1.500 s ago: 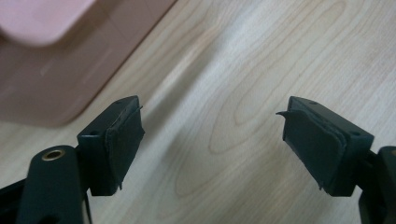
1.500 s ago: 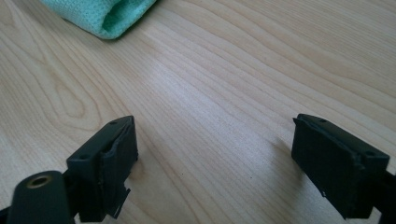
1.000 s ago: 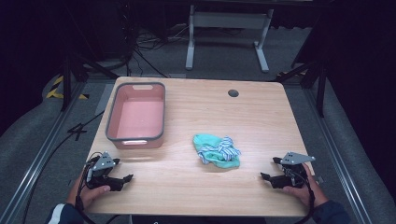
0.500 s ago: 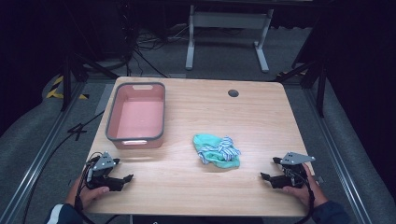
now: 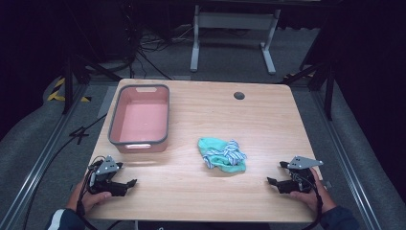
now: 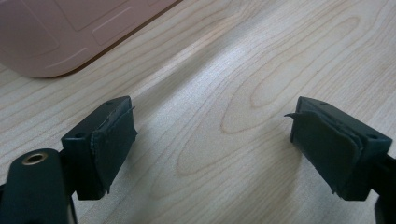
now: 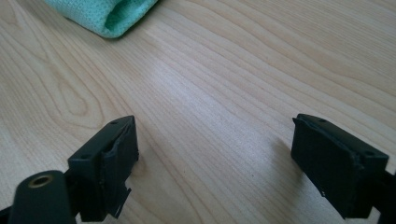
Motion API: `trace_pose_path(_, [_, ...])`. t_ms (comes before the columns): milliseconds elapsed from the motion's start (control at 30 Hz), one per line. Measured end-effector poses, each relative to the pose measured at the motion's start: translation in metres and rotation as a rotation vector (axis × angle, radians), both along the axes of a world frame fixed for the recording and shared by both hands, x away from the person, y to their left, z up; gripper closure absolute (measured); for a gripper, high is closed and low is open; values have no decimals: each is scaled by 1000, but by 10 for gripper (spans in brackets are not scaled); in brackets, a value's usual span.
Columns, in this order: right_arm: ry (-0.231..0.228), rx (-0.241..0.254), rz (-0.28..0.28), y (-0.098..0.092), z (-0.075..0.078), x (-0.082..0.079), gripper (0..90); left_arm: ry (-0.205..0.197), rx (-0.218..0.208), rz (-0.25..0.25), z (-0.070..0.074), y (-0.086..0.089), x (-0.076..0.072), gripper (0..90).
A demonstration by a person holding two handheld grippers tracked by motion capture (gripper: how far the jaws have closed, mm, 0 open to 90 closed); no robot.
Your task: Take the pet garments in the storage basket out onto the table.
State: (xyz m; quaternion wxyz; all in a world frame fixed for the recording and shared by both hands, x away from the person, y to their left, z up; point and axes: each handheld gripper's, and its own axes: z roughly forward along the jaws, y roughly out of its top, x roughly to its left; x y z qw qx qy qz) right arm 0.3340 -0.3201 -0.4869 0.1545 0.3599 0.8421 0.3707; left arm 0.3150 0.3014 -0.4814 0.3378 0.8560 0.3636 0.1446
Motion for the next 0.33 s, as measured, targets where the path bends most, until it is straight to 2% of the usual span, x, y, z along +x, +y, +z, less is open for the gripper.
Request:
trace_pose_path(133, [0, 0, 0, 0, 0, 0, 154, -6, 6, -3, 0, 0, 1, 141])
trace_pose_path(167, [0, 0, 0, 0, 0, 0, 154, 2, -7, 9, 0, -1, 0, 140])
trace_pose_path(333, [0, 0, 0, 0, 0, 0, 154, 2, -9, 16, -1, -1, -1, 138])
